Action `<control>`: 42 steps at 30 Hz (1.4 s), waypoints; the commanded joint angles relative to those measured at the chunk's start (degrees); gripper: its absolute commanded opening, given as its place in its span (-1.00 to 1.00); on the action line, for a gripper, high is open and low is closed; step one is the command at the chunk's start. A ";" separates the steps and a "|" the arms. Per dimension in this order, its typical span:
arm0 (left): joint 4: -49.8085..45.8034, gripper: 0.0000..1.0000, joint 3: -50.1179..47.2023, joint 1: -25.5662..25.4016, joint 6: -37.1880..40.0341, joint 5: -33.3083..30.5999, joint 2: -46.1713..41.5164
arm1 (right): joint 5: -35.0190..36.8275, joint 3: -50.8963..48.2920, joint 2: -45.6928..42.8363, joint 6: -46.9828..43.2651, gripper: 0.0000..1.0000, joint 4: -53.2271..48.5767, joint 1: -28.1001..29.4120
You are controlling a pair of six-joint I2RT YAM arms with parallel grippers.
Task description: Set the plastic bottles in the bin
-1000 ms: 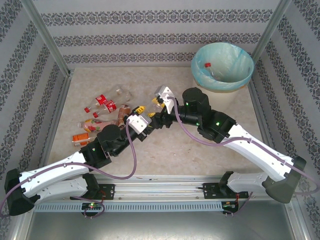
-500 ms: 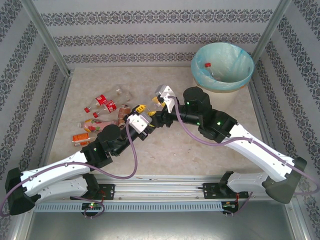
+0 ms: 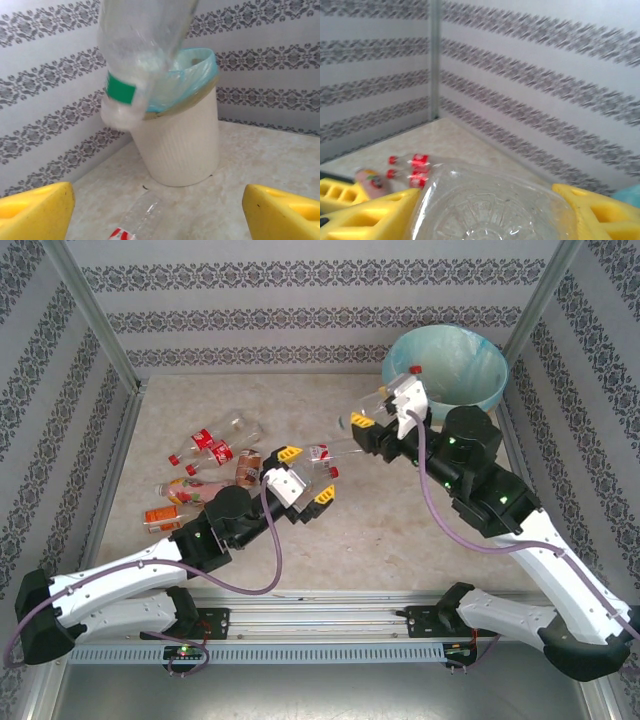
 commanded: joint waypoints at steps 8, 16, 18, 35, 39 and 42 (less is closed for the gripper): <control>-9.15 0.77 8.41 -0.96 -8.99 8.63 7.84 | 10.30 18.14 9.69 -9.83 -0.23 -5.47 -16.50; -12.62 0.77 10.74 -1.70 -8.15 8.92 9.28 | 14.80 27.64 23.53 -7.05 -0.18 -15.33 -27.77; -12.82 0.78 10.71 -1.76 -7.63 8.38 9.03 | 15.53 27.08 25.13 -6.57 -0.18 -15.16 -29.70; -12.44 0.78 7.56 -1.85 -7.12 4.60 4.59 | 4.57 22.01 35.98 -0.85 -0.13 -14.81 -42.02; -12.89 0.79 7.40 -1.81 -7.04 4.23 4.40 | 0.21 22.68 40.02 1.12 -0.11 -15.23 -44.15; -12.98 0.79 7.39 -1.85 -7.08 4.07 4.53 | -0.86 23.84 43.54 1.77 -0.06 -16.52 -45.00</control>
